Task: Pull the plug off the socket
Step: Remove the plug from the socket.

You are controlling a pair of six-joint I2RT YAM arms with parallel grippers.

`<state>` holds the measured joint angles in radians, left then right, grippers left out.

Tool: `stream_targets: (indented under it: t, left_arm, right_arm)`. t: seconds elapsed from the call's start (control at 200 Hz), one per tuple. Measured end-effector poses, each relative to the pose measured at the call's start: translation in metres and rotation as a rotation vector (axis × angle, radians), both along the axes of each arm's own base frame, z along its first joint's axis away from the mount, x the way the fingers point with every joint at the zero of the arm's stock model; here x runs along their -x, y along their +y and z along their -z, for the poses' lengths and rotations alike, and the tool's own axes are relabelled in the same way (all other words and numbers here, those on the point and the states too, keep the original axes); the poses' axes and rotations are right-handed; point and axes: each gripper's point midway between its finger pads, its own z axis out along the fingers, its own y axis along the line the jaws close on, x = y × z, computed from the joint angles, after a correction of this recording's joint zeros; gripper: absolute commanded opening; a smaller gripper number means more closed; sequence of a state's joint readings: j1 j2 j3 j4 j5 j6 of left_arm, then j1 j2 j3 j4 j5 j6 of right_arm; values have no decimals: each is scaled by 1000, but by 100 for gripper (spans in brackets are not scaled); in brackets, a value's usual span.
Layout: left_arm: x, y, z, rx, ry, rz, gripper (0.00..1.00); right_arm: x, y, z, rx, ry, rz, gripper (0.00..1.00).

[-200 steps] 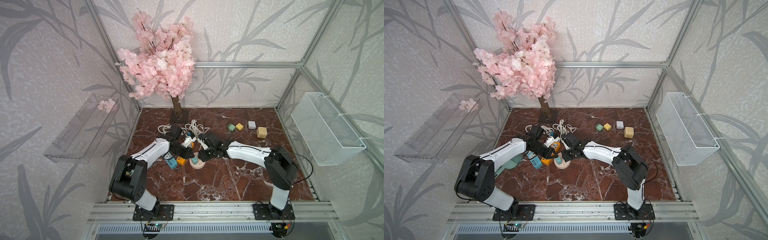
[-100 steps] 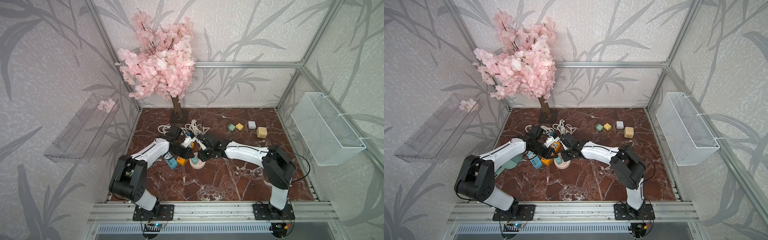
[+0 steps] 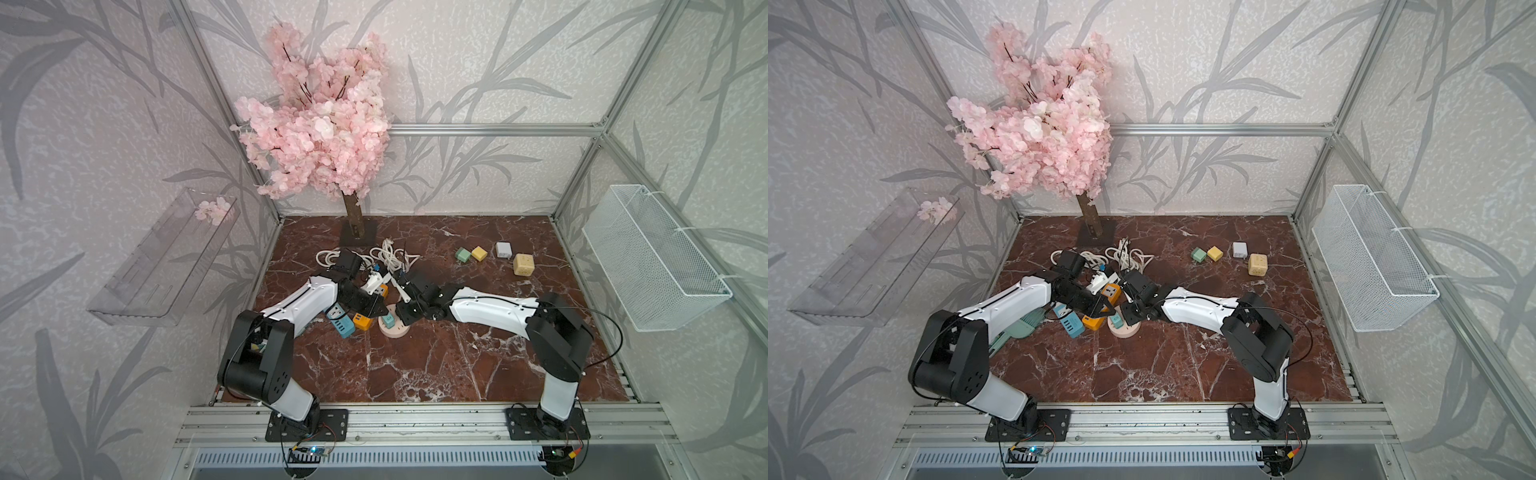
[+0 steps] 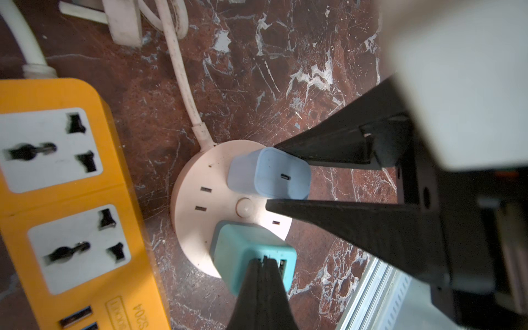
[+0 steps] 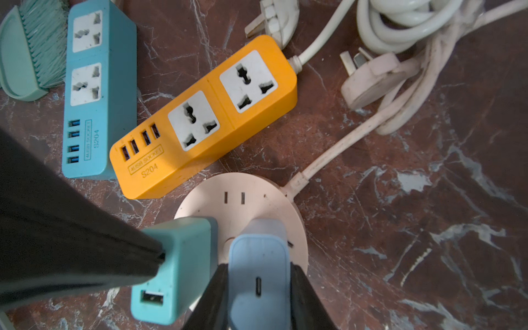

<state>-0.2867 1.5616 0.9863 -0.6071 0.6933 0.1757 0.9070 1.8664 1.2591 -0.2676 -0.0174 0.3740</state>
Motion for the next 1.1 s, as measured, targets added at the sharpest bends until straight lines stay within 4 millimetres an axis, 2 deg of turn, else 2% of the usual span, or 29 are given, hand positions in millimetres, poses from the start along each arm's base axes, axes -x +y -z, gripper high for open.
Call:
stream_targets:
  t: [0.78, 1.1]
  left_arm:
    - [-1, -2, 1, 6, 10, 0, 0]
    - [-1, -2, 1, 7, 10, 1, 0]
  right_arm:
    - [4, 1, -1, 76, -87, -28, 0]
    - [1, -1, -1, 52, -61, -5, 0]
